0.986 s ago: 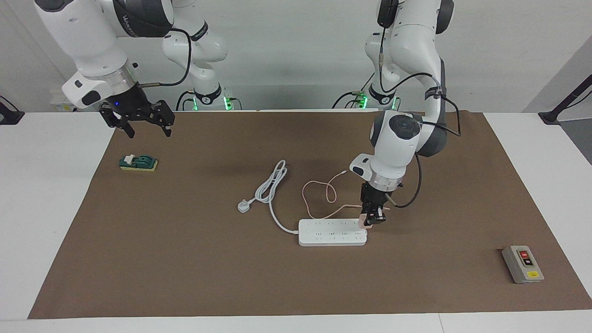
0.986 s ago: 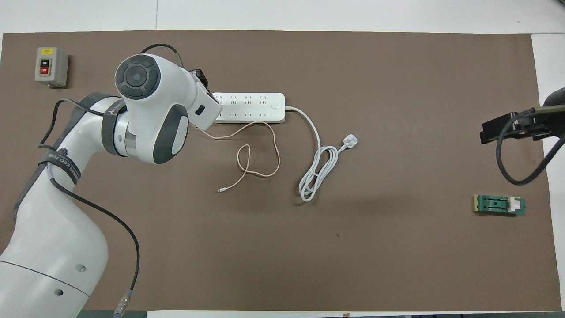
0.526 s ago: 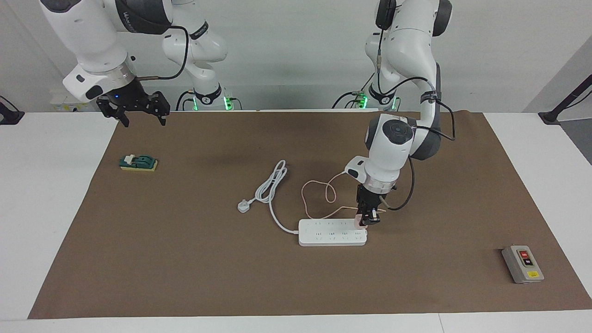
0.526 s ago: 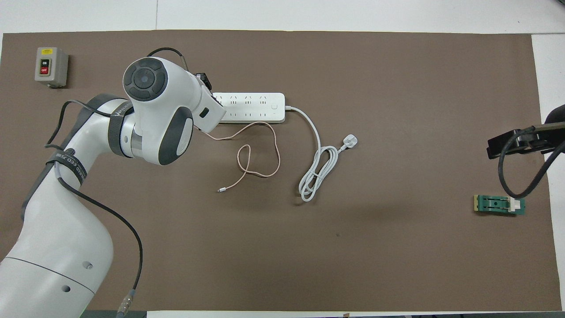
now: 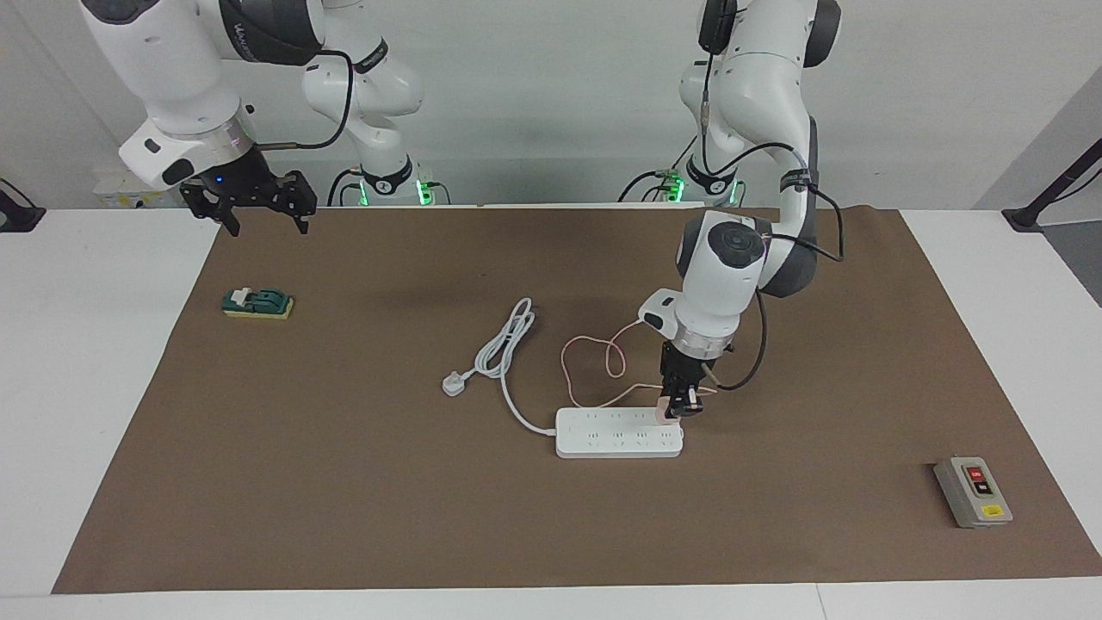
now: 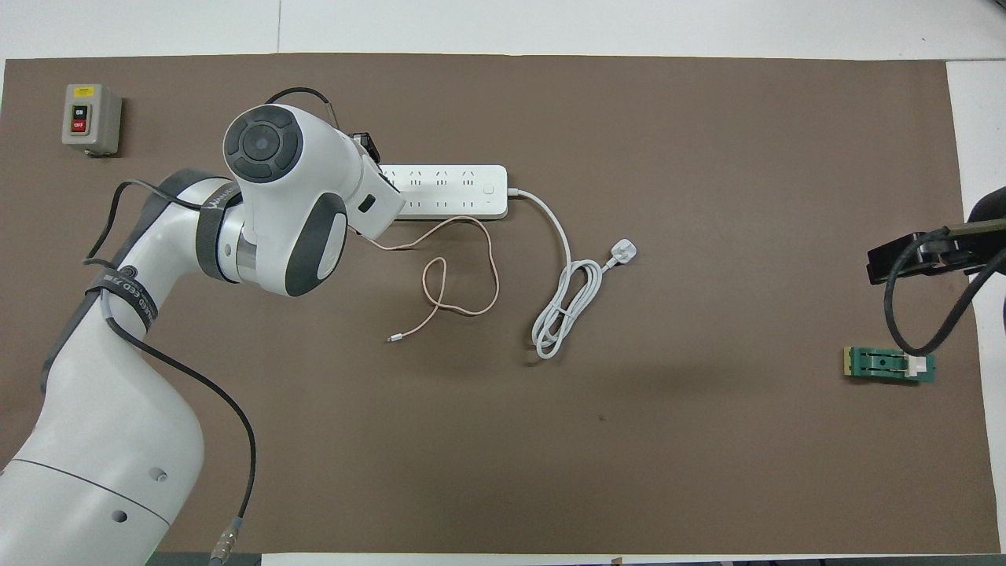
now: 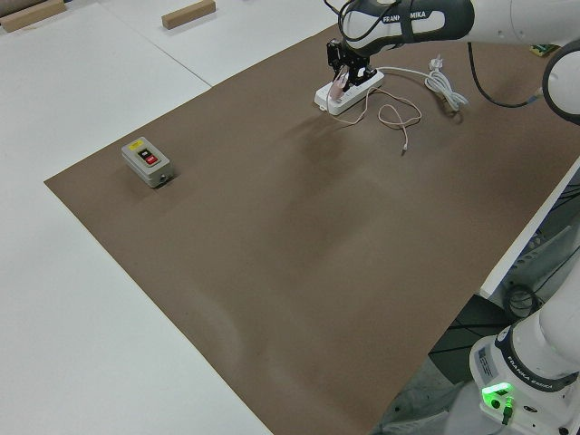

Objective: Plug charger into power strip
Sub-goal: 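Align the charger with the socket at the power strip's end, left gripper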

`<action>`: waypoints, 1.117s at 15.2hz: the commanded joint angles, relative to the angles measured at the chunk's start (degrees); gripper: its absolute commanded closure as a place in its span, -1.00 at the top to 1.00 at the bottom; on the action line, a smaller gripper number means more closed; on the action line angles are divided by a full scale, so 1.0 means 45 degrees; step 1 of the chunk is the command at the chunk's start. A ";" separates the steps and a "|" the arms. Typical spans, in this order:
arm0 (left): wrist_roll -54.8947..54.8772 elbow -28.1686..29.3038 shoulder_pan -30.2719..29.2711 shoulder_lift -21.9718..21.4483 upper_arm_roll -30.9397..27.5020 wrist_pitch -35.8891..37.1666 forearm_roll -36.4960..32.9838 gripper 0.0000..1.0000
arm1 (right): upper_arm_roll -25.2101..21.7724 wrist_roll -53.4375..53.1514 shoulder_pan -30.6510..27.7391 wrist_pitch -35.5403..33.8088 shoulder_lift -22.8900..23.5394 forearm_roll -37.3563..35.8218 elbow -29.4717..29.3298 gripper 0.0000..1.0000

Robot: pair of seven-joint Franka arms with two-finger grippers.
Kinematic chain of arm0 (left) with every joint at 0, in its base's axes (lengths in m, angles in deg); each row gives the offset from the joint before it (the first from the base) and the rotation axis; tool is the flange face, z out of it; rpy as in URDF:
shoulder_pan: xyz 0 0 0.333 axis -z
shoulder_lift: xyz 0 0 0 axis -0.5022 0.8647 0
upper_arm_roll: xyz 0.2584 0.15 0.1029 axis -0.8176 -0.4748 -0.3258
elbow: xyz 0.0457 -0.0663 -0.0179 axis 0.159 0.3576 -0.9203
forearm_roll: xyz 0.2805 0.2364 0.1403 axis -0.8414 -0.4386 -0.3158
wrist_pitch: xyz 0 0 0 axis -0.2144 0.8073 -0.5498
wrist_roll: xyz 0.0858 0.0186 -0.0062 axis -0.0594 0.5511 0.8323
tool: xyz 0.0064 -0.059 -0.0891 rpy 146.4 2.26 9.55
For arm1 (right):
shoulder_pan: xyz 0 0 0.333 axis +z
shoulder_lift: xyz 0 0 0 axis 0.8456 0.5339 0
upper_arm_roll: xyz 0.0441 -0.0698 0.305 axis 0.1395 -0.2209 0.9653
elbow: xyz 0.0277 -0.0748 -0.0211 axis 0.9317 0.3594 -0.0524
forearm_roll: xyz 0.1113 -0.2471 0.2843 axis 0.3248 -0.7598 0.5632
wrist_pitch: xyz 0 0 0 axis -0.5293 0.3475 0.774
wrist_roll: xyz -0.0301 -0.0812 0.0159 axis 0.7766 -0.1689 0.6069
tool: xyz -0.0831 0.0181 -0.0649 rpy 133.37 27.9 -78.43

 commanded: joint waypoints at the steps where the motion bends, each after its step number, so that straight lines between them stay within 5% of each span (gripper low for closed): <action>1: -0.0157 0.0579 0.0097 -0.0171 -0.0004 -0.0016 -0.0076 -0.61 | 0.0167 0.0131 -0.0101 0.0293 -0.0384 -0.0109 0.0430 1.00; 17: -0.0450 0.0736 -0.0020 -0.0230 0.0074 0.0628 -0.0095 -0.55 | 0.0186 0.0092 -0.0160 0.0274 -0.0364 0.0497 0.0352 1.00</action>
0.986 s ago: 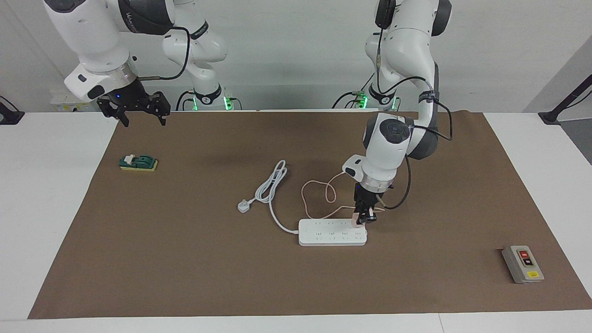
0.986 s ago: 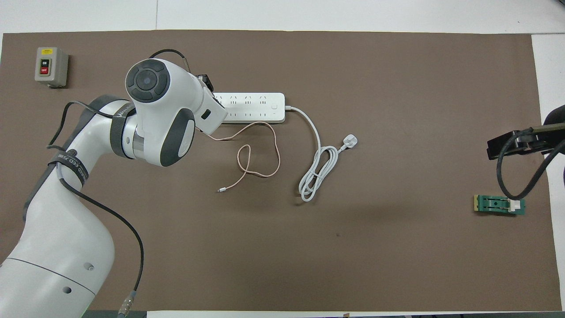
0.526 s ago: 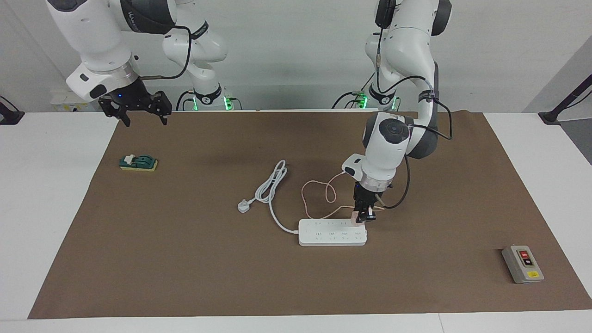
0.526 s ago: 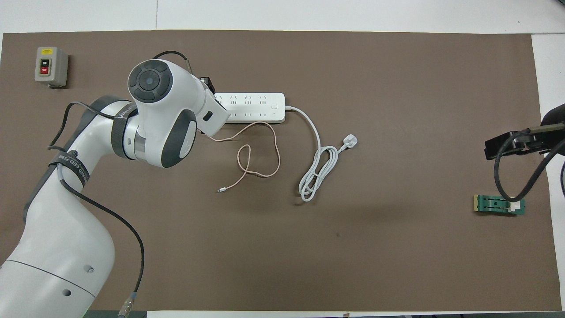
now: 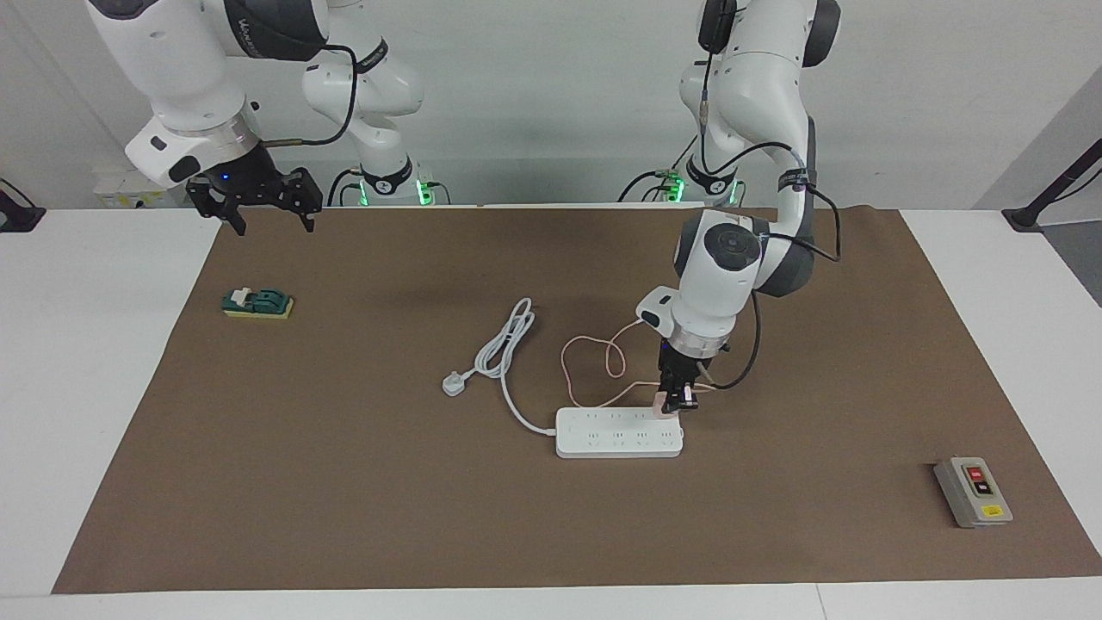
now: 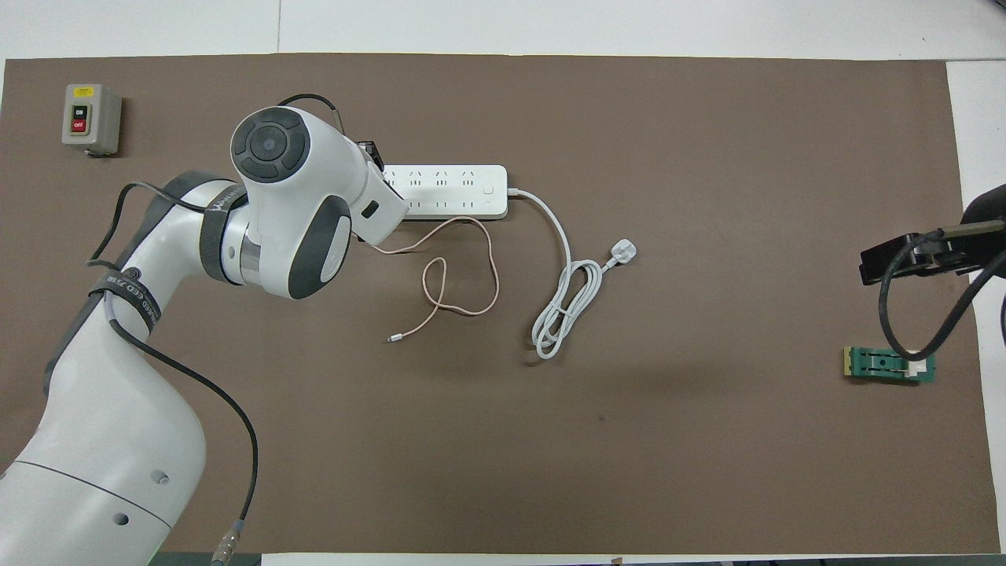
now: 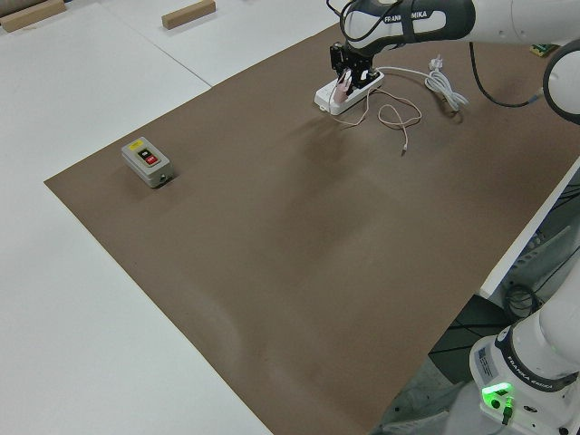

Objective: Plug charger into power strip
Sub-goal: 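Align the charger with the socket at the power strip's end, left gripper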

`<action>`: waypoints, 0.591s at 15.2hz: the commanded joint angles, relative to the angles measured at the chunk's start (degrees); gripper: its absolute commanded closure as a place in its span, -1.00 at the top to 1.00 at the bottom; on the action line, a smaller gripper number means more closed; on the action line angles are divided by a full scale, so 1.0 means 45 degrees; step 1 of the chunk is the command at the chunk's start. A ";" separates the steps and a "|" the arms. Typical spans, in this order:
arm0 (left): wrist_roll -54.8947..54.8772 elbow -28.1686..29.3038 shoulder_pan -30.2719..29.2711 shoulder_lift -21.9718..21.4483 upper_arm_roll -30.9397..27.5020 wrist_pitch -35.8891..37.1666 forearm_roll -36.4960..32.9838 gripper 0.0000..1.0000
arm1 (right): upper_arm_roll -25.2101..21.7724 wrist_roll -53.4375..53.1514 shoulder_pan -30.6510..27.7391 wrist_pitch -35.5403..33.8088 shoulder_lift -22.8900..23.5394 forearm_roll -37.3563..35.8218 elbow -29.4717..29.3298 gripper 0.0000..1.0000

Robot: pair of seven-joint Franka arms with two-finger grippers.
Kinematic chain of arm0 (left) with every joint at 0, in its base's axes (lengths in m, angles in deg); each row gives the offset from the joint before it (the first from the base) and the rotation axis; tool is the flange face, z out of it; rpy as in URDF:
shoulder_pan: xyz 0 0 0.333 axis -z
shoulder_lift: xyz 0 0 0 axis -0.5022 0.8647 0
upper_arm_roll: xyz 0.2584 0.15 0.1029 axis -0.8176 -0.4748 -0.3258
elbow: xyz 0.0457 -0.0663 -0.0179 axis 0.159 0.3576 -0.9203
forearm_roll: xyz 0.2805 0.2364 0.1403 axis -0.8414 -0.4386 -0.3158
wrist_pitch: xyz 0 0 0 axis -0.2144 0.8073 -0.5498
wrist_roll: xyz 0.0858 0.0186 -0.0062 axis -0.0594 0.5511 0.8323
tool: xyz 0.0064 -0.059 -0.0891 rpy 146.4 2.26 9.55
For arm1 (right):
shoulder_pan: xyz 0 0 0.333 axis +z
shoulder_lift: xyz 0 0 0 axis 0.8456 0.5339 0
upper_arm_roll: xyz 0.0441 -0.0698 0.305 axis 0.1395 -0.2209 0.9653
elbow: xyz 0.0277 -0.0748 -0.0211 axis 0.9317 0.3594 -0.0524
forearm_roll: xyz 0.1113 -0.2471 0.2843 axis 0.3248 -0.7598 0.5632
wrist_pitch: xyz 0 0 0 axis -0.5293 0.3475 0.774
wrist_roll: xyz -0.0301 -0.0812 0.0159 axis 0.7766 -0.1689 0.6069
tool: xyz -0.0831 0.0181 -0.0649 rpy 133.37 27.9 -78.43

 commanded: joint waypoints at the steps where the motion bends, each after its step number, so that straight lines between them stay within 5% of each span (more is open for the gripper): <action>1: -0.0241 0.0554 -0.0063 -0.0130 0.0026 0.0330 -0.0097 -0.55 | 0.0060 0.0131 -0.0143 0.0288 -0.0297 0.0262 0.0352 1.00; 9: -0.1100 -0.1731 -0.0473 0.1355 0.0202 0.2146 0.1075 -0.56 | 0.0080 0.0189 -0.0181 0.0132 -0.0317 0.0242 0.0372 1.00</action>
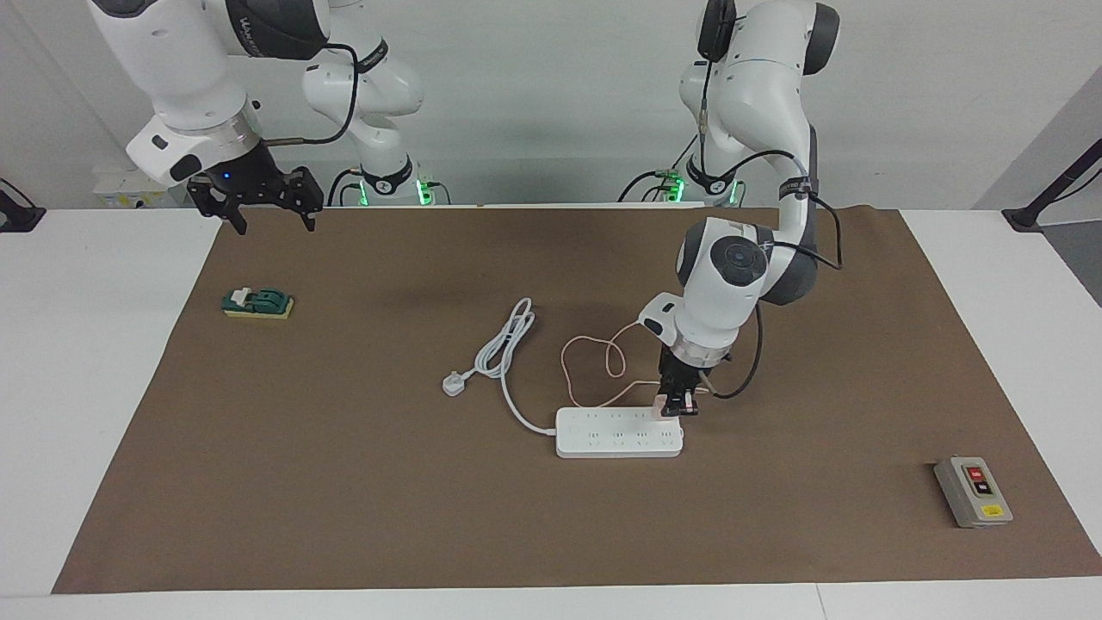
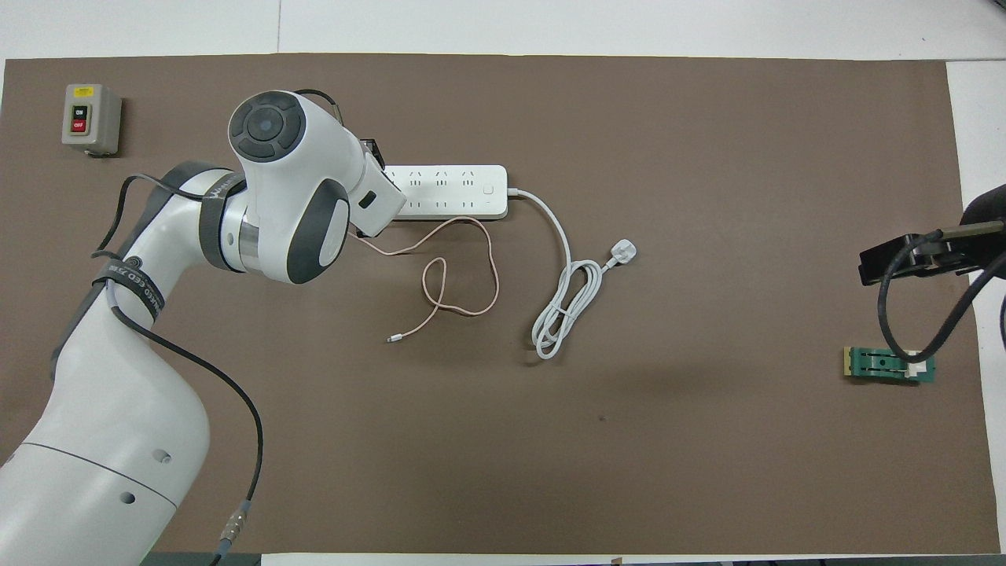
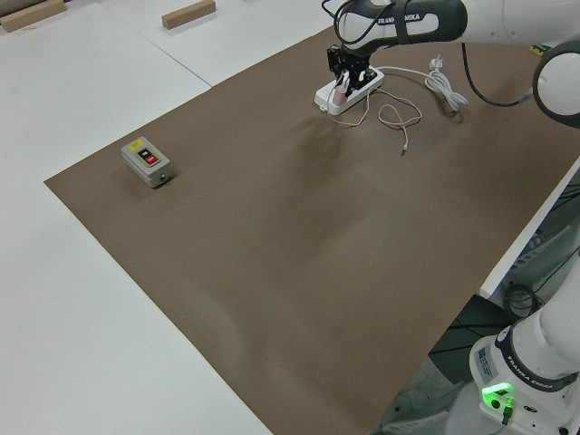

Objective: Plug charger into power strip
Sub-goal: 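Align the charger with the socket at the power strip's end, left gripper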

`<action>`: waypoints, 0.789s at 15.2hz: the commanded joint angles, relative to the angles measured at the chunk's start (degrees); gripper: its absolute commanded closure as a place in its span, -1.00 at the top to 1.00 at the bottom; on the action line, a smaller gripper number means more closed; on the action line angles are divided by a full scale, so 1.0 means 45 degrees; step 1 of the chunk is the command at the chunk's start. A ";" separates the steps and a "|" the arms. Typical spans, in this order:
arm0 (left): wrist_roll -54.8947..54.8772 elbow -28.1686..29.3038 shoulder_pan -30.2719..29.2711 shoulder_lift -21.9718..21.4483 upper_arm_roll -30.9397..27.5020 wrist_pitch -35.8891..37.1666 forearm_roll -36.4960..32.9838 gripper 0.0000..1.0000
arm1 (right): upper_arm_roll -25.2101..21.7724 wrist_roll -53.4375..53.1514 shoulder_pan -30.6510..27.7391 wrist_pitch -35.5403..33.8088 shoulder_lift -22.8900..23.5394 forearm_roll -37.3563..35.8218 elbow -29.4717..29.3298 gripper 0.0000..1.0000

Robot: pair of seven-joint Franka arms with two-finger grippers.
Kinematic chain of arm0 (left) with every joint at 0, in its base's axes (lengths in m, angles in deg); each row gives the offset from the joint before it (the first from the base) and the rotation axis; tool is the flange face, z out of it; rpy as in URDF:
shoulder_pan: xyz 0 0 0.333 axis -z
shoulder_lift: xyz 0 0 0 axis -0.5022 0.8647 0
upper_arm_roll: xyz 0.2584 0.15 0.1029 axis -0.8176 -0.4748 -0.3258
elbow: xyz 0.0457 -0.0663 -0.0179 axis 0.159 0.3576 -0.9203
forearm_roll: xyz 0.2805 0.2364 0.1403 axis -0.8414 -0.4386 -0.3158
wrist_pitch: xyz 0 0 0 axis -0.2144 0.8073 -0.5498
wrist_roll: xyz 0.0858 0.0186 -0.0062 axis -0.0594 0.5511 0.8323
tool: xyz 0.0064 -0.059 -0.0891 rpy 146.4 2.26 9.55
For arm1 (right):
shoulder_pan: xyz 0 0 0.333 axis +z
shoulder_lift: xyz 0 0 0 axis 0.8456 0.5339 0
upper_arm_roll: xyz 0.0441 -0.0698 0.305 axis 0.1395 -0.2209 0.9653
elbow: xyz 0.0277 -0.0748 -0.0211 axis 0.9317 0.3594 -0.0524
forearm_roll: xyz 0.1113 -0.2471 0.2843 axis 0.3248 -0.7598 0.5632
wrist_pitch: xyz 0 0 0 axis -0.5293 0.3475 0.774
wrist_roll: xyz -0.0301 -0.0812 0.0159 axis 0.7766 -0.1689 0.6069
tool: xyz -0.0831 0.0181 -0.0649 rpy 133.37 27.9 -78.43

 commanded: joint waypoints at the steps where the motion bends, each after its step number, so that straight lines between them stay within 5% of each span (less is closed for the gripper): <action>1: -0.0489 -0.0722 -0.0244 0.0723 0.0169 0.1136 0.0413 -0.56 | 0.0057 0.0170 -0.0209 0.0112 -0.0306 0.0260 0.0370 1.00; 6: -0.0509 -0.2613 -0.0225 0.2108 0.0169 0.2386 0.0529 -0.38 | 0.0057 0.0190 -0.0209 0.0112 -0.0306 0.0241 0.0370 1.00; 10: -0.0956 -0.2461 -0.0167 0.2072 0.0130 0.2270 0.0647 -0.38 | 0.0057 0.0170 -0.0228 0.0112 -0.0306 0.0261 0.0370 1.00; 12: -0.0997 -0.2461 -0.0147 0.2071 0.0130 0.2231 0.0706 -0.23 | 0.0057 0.0190 -0.0209 0.0112 -0.0306 0.0261 0.0351 1.00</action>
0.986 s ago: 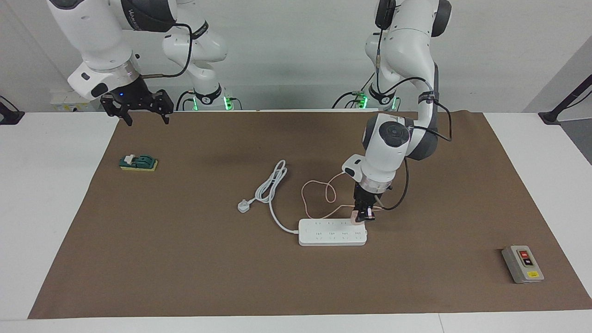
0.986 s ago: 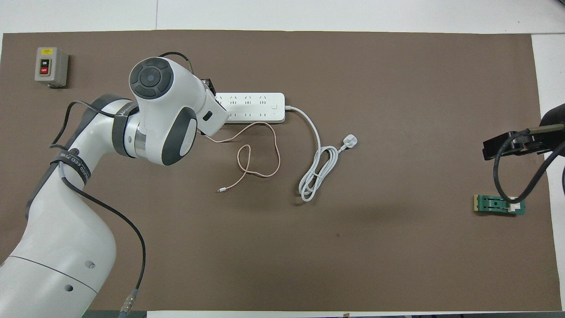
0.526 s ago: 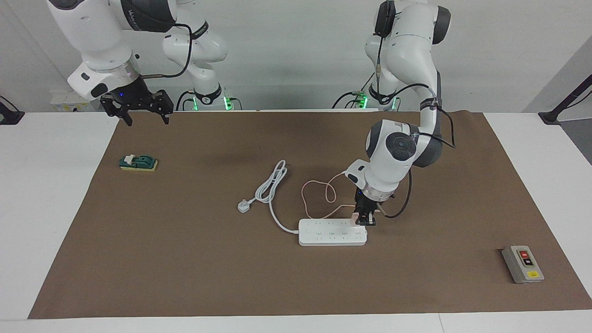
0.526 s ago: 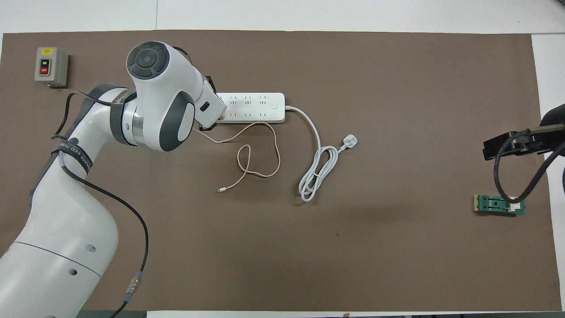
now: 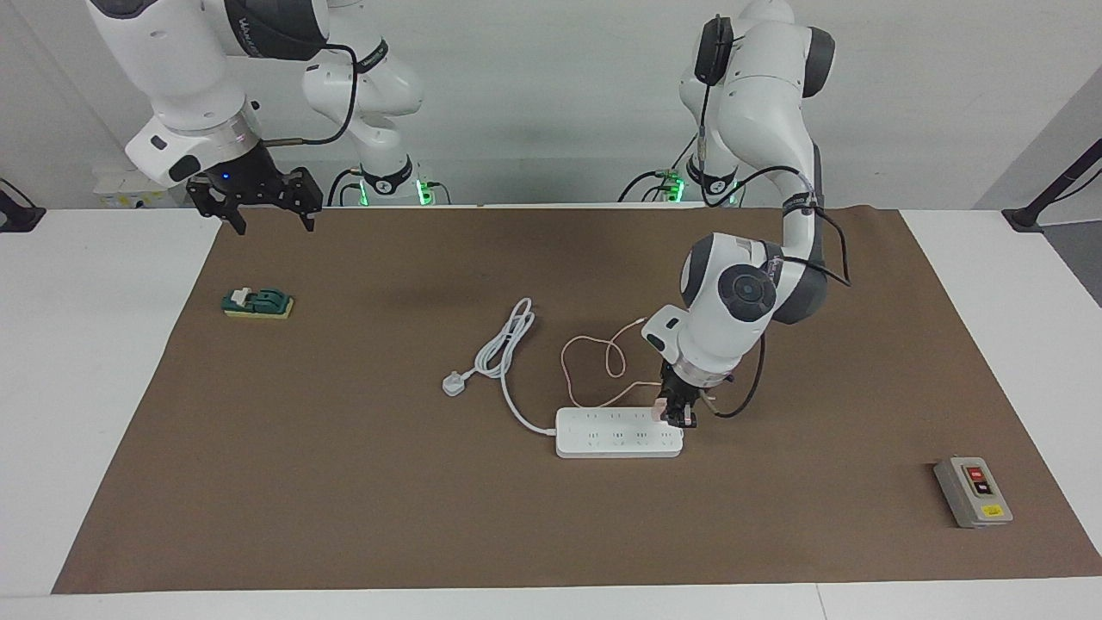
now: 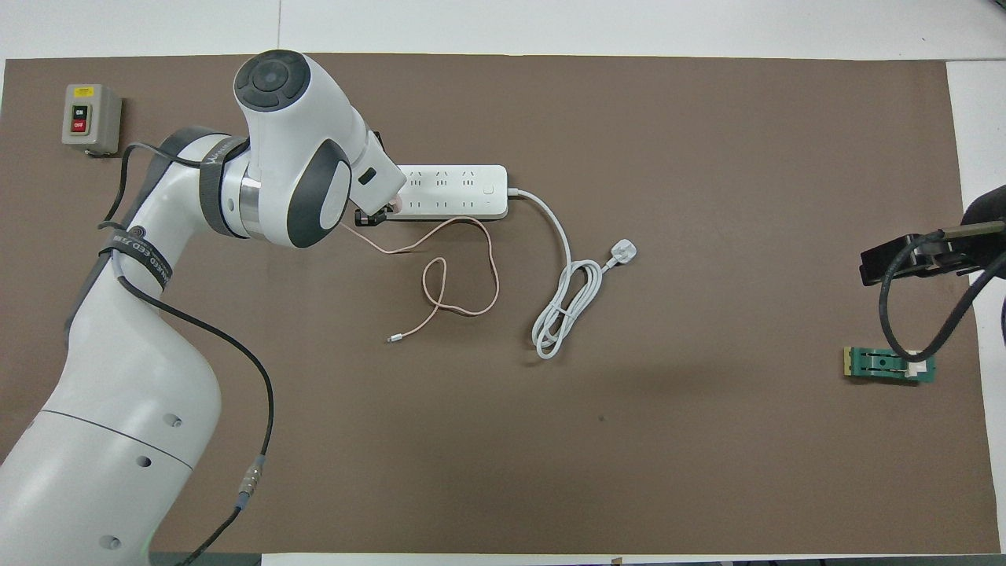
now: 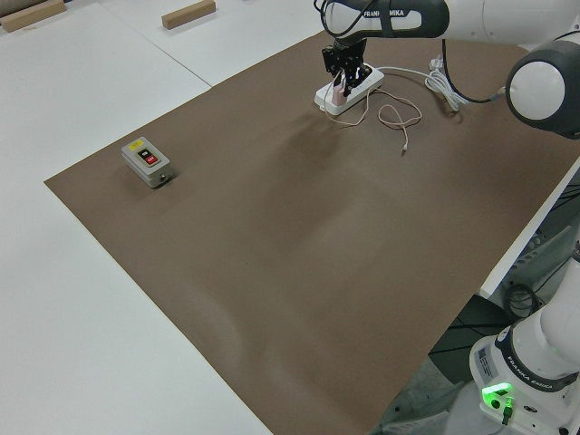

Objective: Plug charger into power strip
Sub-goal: 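Push the charger into the power strip socket with the left gripper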

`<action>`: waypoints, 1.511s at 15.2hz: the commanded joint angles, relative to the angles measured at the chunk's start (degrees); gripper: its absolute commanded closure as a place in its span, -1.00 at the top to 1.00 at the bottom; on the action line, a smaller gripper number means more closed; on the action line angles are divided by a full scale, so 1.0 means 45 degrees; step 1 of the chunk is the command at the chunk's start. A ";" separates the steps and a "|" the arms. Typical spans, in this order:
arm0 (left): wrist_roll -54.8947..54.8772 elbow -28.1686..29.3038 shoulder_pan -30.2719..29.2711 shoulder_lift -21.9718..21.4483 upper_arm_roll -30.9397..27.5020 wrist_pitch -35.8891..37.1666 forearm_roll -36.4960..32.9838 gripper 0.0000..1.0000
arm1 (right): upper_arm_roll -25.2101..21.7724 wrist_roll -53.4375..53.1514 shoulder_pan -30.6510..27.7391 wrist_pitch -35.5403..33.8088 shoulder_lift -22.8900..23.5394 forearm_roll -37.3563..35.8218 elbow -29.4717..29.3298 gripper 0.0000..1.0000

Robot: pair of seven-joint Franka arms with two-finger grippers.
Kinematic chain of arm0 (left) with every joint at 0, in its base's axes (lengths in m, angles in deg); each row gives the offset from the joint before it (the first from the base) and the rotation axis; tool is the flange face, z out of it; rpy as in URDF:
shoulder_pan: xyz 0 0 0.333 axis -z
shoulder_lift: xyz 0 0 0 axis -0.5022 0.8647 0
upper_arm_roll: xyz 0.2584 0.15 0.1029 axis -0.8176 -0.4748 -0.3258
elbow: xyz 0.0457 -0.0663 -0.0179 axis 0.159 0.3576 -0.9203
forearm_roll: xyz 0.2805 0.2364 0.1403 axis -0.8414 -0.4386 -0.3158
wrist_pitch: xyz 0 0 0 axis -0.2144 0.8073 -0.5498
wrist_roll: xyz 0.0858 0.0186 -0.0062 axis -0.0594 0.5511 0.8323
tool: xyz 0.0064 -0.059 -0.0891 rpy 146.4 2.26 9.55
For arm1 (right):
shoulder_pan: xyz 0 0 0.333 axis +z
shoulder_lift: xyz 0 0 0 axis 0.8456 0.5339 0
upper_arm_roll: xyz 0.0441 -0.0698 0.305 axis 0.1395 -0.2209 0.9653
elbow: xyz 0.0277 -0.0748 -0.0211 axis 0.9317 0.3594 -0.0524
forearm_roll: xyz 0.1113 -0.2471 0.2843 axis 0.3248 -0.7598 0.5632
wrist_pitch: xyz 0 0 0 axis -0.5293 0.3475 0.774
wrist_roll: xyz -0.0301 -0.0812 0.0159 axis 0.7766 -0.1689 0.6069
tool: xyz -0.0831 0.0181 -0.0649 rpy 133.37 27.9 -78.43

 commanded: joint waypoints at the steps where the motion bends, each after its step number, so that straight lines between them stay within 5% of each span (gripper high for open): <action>1: -0.0381 -0.0260 0.0046 0.0798 0.0115 -0.0016 0.0390 -0.10 | 0.0070 0.0170 -0.0194 0.0115 -0.0305 0.0261 0.0350 1.00; 3: -0.0362 -0.0260 0.0046 0.0798 0.0115 -0.0035 0.0410 0.52 | 0.0070 0.0190 -0.0213 0.0115 -0.0305 0.0261 0.0350 1.00; 8: -0.0361 -0.0299 -0.0013 0.0720 0.0115 0.0004 0.0390 0.67 | 0.0070 0.0170 -0.0194 0.0115 -0.0305 0.0261 0.0350 1.00; 9: -0.0361 -0.0318 -0.0013 0.0720 0.0115 0.0043 0.0410 1.00 | 0.0070 0.0190 -0.0194 0.0115 -0.0305 0.0261 0.0331 1.00; 17: 0.1390 -0.0045 -0.0032 -0.1113 0.0057 0.1017 0.1621 1.00 | 0.0070 0.0190 -0.0214 0.0115 -0.0305 0.0261 0.0350 1.00; 23: 0.4320 -0.0064 -0.0402 -0.3417 -0.0762 0.4450 0.1582 1.00 | 0.0070 0.0190 -0.0214 0.0115 -0.0305 0.0260 0.0350 1.00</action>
